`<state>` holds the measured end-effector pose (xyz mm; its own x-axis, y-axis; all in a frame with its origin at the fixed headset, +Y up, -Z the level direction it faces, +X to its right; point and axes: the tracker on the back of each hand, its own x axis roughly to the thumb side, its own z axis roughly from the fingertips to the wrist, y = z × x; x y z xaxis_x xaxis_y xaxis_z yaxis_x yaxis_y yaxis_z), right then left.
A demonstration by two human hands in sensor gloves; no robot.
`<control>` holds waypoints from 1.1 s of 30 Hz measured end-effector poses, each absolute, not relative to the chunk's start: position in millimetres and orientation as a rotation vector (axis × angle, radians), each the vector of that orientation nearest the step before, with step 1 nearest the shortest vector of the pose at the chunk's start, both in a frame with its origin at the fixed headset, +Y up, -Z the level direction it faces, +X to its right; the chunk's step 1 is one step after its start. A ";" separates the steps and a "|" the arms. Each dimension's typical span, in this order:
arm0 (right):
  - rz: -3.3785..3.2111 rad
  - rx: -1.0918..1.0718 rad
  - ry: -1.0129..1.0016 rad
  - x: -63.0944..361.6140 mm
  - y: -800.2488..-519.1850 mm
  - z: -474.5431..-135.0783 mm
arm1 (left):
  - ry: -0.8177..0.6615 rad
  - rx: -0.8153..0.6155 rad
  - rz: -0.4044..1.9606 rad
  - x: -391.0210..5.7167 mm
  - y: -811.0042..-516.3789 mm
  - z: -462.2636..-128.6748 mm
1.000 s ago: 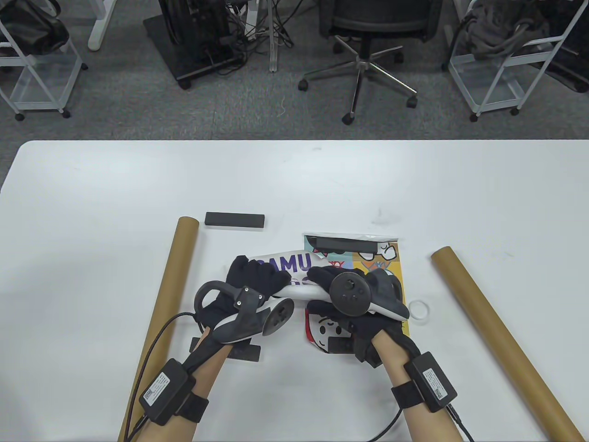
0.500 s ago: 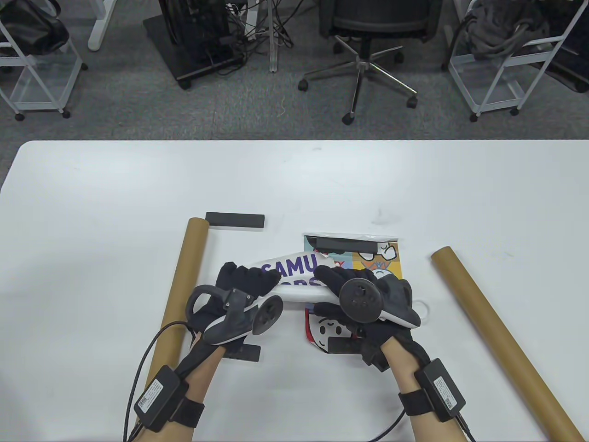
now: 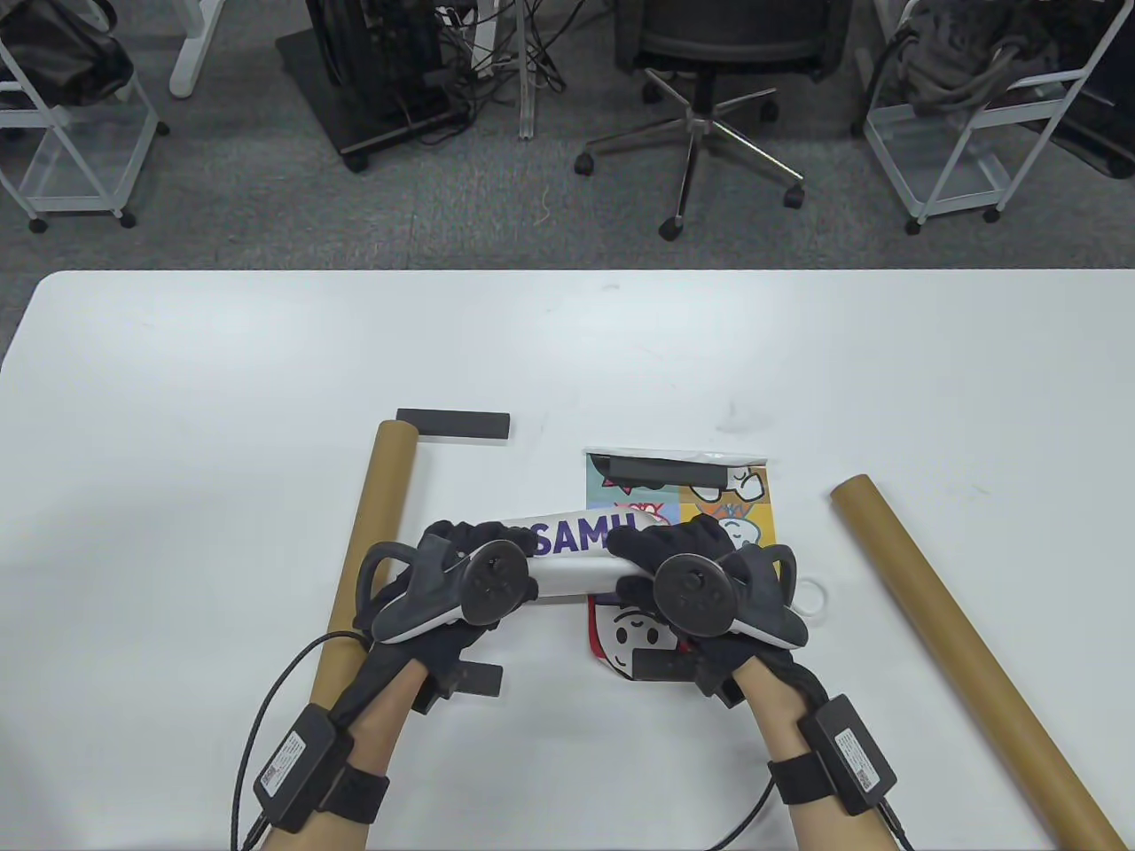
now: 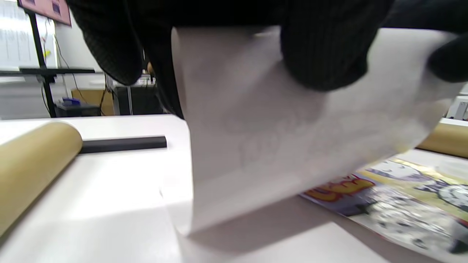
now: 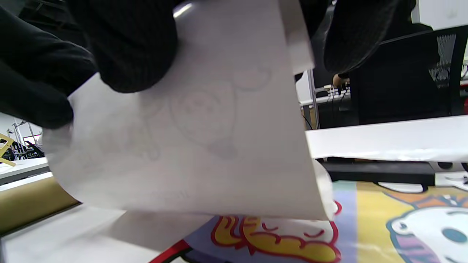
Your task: Roll up posters and store in mailing tubes
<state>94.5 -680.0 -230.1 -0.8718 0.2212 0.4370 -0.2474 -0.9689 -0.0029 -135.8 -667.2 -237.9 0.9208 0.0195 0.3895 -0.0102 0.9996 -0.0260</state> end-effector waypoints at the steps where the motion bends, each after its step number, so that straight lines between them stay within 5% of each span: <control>1: 2.832 0.654 -0.065 93.7 -679.0 -229.3 | -0.400 0.010 -0.002 -135.1 -666.4 -237.0; 9: 2.802 0.599 0.154 103.0 -685.3 -236.5 | -0.443 0.145 -0.108 -126.1 -660.9 -227.1; 16: 2.717 0.640 -0.118 101.4 -680.5 -233.4 | -0.437 -0.117 0.025 -131.7 -664.2 -235.8; 20: 2.726 0.655 -0.183 98.1 -675.6 -229.8 | -0.424 -0.095 0.034 -134.8 -668.0 -238.8; 27: 2.679 0.623 0.253 100.7 -689.2 -237.2 | -0.432 0.129 -0.099 -128.8 -660.4 -228.3; 33: 2.641 0.625 0.138 101.8 -686.8 -239.5 | -0.457 -0.016 -0.078 -126.7 -658.6 -227.6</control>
